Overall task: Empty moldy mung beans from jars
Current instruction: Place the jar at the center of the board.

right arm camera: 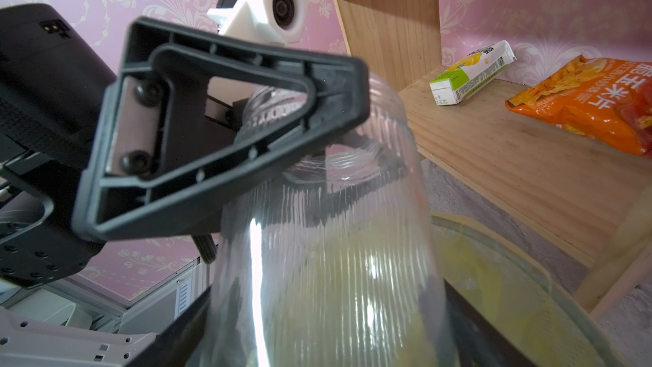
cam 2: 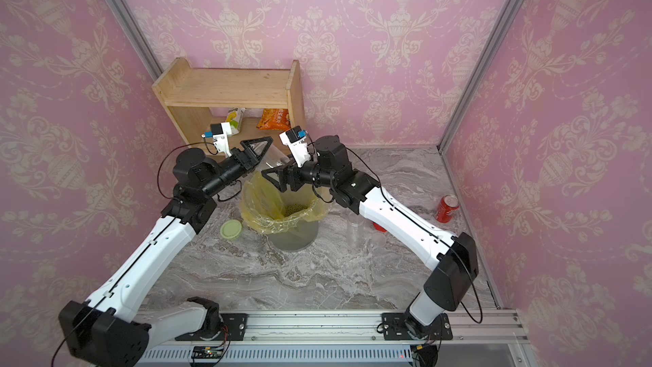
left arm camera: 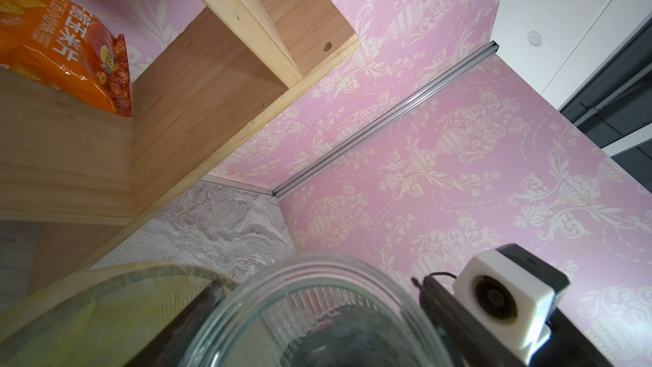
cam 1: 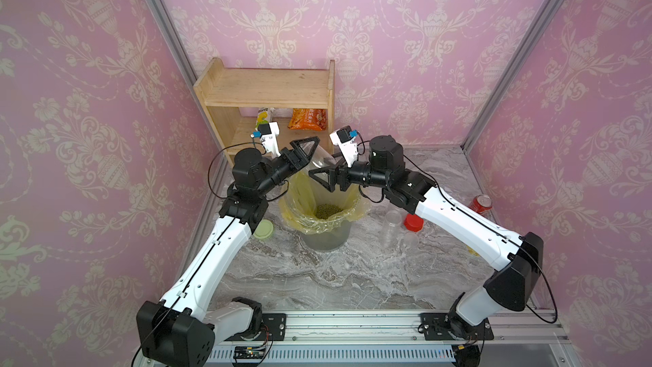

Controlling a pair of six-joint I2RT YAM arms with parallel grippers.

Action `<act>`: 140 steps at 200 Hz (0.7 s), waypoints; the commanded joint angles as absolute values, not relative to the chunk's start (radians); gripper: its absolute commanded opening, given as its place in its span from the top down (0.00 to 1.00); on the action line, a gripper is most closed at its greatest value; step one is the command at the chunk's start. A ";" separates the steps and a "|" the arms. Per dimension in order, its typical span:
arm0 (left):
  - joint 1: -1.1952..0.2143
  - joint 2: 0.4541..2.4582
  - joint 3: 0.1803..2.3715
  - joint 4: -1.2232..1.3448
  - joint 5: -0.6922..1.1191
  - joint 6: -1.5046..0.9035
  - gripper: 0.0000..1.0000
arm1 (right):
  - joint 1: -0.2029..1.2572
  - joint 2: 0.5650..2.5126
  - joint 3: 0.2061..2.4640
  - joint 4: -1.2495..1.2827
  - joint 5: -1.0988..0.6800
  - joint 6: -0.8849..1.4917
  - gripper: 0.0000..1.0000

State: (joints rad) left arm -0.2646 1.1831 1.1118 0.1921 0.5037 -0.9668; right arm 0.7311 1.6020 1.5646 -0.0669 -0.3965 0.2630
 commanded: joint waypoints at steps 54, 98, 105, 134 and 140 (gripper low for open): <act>-0.268 1.149 1.086 0.114 0.586 -0.763 1.00 | 0.711 1.587 1.563 0.016 -0.243 0.316 0.11; -0.265 1.156 1.076 0.124 0.589 -0.770 1.00 | 0.707 1.577 1.546 0.027 -0.242 0.316 0.01; -0.265 1.155 1.074 0.122 0.590 -0.770 1.00 | 0.705 1.574 1.544 0.028 -0.247 0.316 0.00; -0.260 1.159 1.078 0.120 0.591 -0.767 1.00 | 0.705 1.558 1.530 0.027 -0.236 0.308 0.00; -0.258 1.160 1.081 0.119 0.591 -0.765 1.00 | 0.703 1.554 1.524 0.027 -0.232 0.306 0.00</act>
